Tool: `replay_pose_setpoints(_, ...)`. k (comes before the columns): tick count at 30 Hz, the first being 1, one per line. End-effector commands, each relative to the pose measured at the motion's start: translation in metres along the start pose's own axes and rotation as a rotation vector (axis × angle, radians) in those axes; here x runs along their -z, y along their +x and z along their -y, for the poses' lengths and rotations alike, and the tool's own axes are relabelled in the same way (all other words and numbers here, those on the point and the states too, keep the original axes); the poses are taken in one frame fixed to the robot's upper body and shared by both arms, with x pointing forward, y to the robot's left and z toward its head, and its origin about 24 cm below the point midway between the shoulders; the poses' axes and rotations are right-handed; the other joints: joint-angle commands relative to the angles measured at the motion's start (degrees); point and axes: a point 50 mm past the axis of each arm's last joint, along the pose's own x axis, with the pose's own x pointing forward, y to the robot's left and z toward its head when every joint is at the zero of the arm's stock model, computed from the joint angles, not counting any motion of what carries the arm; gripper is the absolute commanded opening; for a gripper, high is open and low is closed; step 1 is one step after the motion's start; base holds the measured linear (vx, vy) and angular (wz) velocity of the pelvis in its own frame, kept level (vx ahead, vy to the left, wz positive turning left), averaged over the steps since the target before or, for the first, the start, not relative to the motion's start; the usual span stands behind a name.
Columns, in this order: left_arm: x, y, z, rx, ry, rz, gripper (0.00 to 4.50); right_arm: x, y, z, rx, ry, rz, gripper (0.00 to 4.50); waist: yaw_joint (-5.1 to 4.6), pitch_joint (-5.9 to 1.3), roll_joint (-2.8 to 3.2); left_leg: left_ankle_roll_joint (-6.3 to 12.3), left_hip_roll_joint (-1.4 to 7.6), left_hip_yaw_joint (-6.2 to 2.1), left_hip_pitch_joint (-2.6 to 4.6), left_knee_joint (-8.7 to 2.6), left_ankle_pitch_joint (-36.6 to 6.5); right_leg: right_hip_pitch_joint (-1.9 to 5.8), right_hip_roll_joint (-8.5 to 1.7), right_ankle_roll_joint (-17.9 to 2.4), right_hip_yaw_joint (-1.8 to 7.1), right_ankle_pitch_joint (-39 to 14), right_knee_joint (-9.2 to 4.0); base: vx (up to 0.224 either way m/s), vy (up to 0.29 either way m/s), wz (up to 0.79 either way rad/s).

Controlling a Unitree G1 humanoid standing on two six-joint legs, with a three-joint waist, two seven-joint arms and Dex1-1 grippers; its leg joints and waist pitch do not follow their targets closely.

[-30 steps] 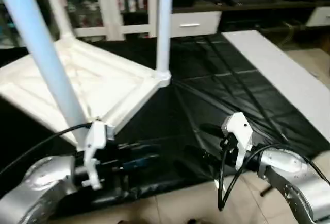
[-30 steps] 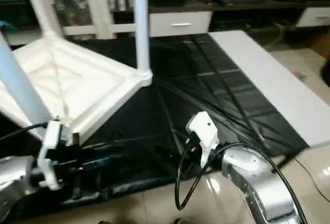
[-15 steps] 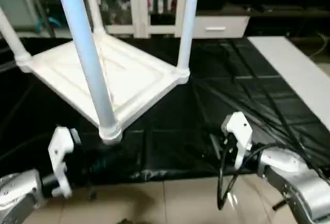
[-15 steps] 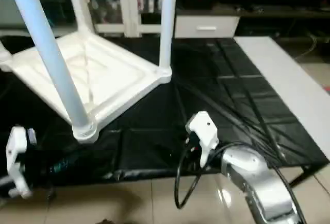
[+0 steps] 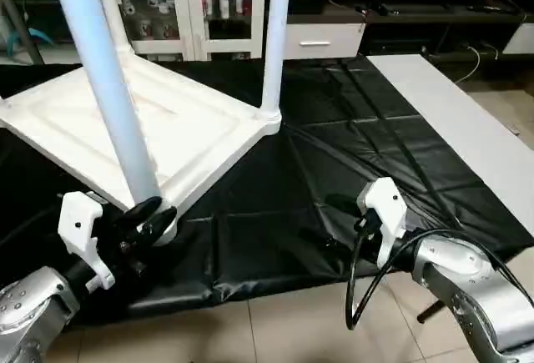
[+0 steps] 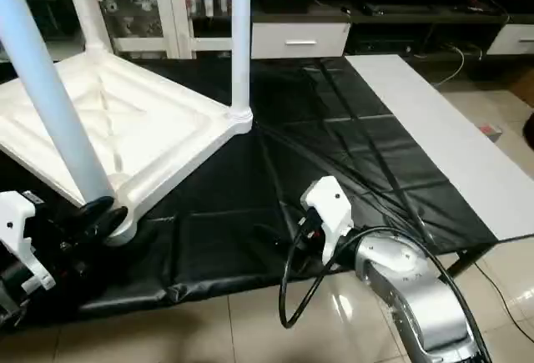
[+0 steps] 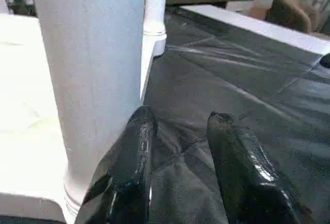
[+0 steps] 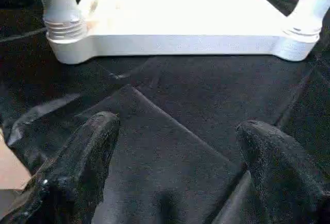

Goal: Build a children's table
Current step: Rotate table base

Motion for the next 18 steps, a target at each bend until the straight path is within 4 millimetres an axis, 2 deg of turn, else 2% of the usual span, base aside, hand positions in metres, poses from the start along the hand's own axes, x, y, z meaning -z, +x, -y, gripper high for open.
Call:
replay_pose_setpoints(1, 0.002, -0.008, -0.007, -0.023, -0.006, -0.026, 2.24, -0.003, -0.002, 0.005, 0.016, -0.021, 0.008, 4.04, 0.00, -1.90, 0.83, -1.01, 2.66, -1.22, 0.06, -5.82, -18.7, 0.64, -3.46, -8.1, 2.48, -18.1, -5.47, 0.000, 0.000, 0.00)
replay_pose_setpoints(3, 0.002, -0.013, -0.009, -0.025, -0.001, -0.030, 2.45, -0.003, -0.002, 0.005, 0.015, -0.023, 0.007, 4.04, 0.08, -2.02, 0.74, -0.66, 2.68, -1.09, -0.05, -5.72, -17.0, 0.76, -3.44, -8.4, 2.46, -16.3, -5.32, 0.000, 0.000, 0.00)
replay_pose_setpoints(4, 0.002, -0.014, -0.010, -0.025, 0.000, -0.030, 2.52, -0.002, -0.002, 0.005, 0.015, -0.024, 0.007, 4.04, 0.15, -2.13, 0.50, -0.20, 2.64, -0.99, -0.14, -5.65, -15.5, 0.92, -3.42, -8.6, 2.46, -15.0, -5.16, 0.000, 0.000, 0.00)
replay_pose_setpoints(6, 0.002, -0.021, -0.012, -0.021, 0.004, -0.028, 2.65, -0.002, -0.003, 0.004, 0.003, -0.026, 0.003, 4.04, 0.21, -2.17, 0.58, 0.39, 2.64, -0.82, -0.19, -5.63, -13.3, 1.07, -3.33, -9.2, 2.44, -12.7, -5.08, 0.000, 0.000, 0.00)
replay_pose_setpoints(7, 0.001, -0.025, -0.014, -0.025, 0.008, -0.023, 2.76, -0.002, -0.003, 0.003, -0.016, -0.026, 0.002, 4.04, 0.16, -2.20, 0.21, 0.59, 2.66, -0.78, -0.26, -5.62, -12.8, 1.19, -3.31, -9.3, 2.40, -12.2, -5.04, 0.000, 0.000, 0.00)
replay_pose_setpoints(8, 0.000, -0.027, -0.015, -0.027, 0.006, -0.015, 2.76, -0.003, -0.003, 0.001, -0.035, -0.026, 0.010, 4.04, 0.21, -2.21, 0.39, 0.84, 2.66, -0.81, -0.34, -5.63, -12.0, 1.31, -3.33, -9.5, 2.39, -11.2, -4.88, 0.000, 0.000, 0.00)
replay_pose_setpoints(14, -0.006, -0.036, -0.018, -0.017, -0.018, 0.006, 3.18, -0.008, -0.004, -0.011, -0.170, -0.020, 0.040, 4.04, 0.25, -2.08, 0.46, 1.51, 2.92, -0.76, 0.03, -5.74, -12.7, 1.22, -3.25, -10.5, 2.29, -10.0, -4.77, 0.000, 0.000, 0.00)
replay_pose_setpoints(18, -0.006, -0.046, -0.020, 0.000, -0.050, -0.010, 3.43, -0.007, -0.003, -0.010, -0.167, -0.025, 0.040, 4.04, 0.31, -1.87, 0.40, 0.77, 2.87, -0.74, 0.11, -5.93, -14.9, 0.99, -3.26, -10.0, 2.32, -13.2, -4.97, 0.000, 0.000, 0.00)
